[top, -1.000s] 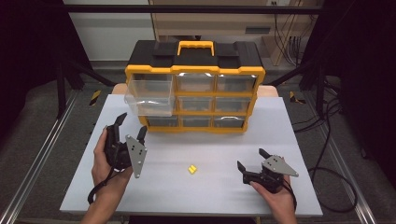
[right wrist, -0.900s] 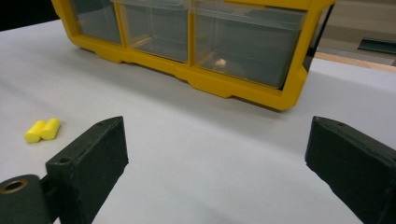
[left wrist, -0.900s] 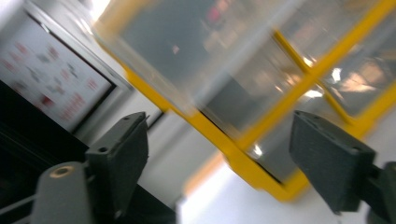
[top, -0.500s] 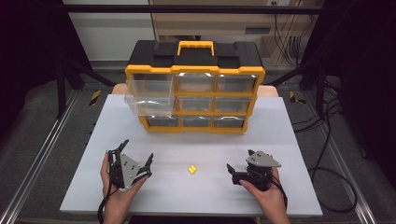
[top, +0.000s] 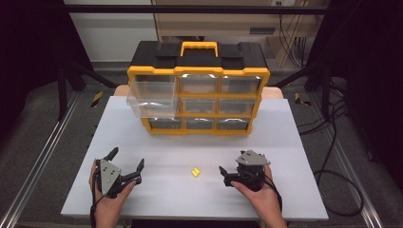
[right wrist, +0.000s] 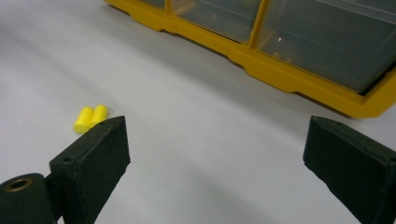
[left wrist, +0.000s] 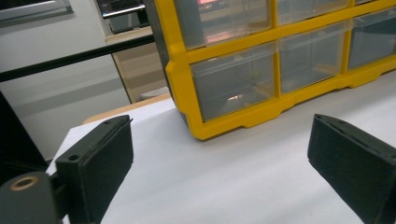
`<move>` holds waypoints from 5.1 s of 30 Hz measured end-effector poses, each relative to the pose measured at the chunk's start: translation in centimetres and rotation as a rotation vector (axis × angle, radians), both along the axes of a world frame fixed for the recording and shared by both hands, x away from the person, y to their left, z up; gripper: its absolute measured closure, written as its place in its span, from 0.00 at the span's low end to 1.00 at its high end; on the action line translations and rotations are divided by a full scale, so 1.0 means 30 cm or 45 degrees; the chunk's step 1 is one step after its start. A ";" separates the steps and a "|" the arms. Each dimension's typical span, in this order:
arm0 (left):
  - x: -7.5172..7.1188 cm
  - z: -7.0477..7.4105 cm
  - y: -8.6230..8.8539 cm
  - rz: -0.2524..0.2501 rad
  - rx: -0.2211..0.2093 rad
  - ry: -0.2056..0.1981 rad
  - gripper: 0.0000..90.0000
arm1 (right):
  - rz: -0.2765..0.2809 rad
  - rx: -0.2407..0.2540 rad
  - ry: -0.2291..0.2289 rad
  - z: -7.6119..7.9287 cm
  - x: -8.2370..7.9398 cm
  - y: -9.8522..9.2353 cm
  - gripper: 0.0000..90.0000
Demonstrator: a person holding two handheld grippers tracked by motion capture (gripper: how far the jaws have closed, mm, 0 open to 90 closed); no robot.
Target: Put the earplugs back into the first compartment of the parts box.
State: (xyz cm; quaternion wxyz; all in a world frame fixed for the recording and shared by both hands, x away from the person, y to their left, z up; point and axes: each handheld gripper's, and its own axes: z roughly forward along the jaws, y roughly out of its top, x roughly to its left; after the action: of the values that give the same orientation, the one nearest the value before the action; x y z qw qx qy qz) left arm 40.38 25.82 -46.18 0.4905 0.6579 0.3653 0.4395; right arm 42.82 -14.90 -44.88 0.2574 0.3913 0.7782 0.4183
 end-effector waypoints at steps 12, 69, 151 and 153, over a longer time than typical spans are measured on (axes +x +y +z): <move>0.005 -0.013 -0.010 -0.057 -0.023 0.007 0.05 | 0.108 -0.079 0.106 0.029 0.035 0.062 0.09; 0.024 -0.020 0.039 -0.129 -0.237 0.045 0.02 | 0.203 -0.096 0.434 -0.008 0.130 0.204 0.50; 0.038 -0.033 0.040 -0.206 -0.288 0.100 0.02 | 0.203 0.342 0.104 0.300 0.184 0.173 0.96; 0.038 -0.034 0.036 -0.210 -0.284 0.103 0.02 | 0.208 0.361 0.078 0.335 0.184 0.172 0.96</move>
State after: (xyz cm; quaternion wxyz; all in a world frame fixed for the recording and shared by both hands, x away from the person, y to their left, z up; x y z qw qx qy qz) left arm 41.50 26.92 -47.20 0.5800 0.6443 0.3759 0.3275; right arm 48.34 -9.73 -34.83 0.1410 0.3717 0.7482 0.5313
